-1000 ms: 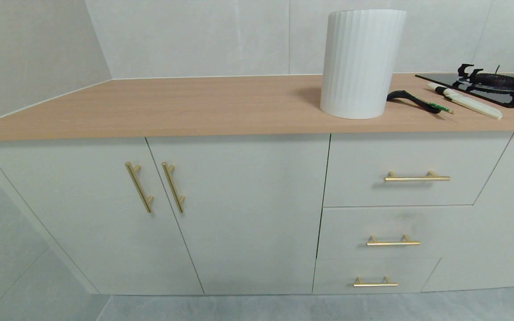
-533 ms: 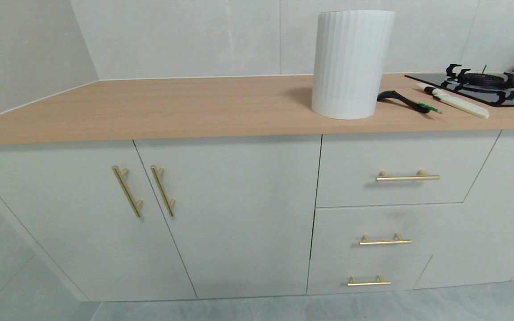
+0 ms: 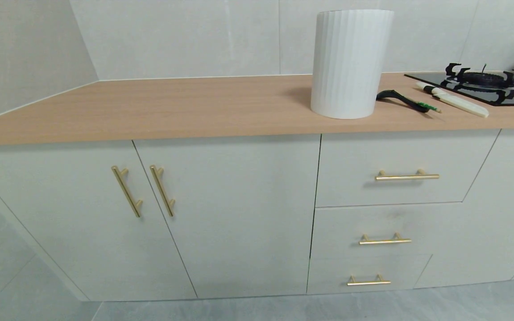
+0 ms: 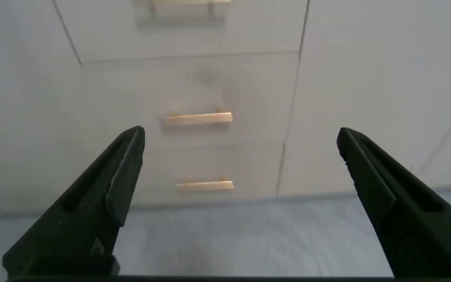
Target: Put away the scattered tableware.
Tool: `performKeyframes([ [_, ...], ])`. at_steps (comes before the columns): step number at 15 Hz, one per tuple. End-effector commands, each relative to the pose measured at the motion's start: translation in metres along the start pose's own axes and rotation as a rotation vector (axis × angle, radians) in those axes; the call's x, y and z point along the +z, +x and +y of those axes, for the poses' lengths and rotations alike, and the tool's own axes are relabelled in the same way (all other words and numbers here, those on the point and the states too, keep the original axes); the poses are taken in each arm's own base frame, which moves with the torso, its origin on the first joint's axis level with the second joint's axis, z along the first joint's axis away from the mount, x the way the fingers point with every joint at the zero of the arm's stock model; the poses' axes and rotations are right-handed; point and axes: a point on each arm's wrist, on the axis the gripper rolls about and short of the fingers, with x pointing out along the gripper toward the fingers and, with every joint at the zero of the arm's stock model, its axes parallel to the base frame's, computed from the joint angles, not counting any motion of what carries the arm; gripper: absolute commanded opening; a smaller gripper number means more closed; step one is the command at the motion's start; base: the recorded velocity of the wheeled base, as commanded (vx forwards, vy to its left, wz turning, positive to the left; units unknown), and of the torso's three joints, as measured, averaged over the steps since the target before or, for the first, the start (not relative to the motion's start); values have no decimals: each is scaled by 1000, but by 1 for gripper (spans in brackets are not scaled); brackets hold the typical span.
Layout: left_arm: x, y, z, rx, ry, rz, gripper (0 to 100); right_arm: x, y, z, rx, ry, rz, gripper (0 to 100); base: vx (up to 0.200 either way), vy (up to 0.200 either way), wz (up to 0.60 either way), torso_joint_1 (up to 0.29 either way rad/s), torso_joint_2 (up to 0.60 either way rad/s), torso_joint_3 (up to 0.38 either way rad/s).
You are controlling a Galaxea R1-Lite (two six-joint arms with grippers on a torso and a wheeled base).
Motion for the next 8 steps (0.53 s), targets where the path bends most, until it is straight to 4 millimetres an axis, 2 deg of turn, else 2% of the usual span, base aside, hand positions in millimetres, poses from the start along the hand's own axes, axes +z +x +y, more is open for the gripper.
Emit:
performKeyframes([
  [1, 0, 0, 0, -1, 0, 1, 100, 56, 36, 3, 60, 49, 177, 100, 0, 0, 0, 0, 0, 0],
  [2, 0, 0, 0, 1, 0, 1, 100, 58, 47, 4, 71, 49, 236, 100, 0, 0, 0, 0, 0, 0],
  [3, 0, 0, 0, 1, 0, 1, 100, 69, 80, 7, 108, 52, 360, 100, 0, 0, 0, 0, 0, 0],
  [5, 0, 0, 0, -1, 0, 1, 100, 76, 126, 10, 138, 56, 506, 100, 0, 0, 0, 0, 0, 0],
  [8, 0, 0, 0, 1, 0, 1, 100, 59, 201, 14, 143, 24, 710, 100, 0, 0, 0, 0, 0, 0],
])
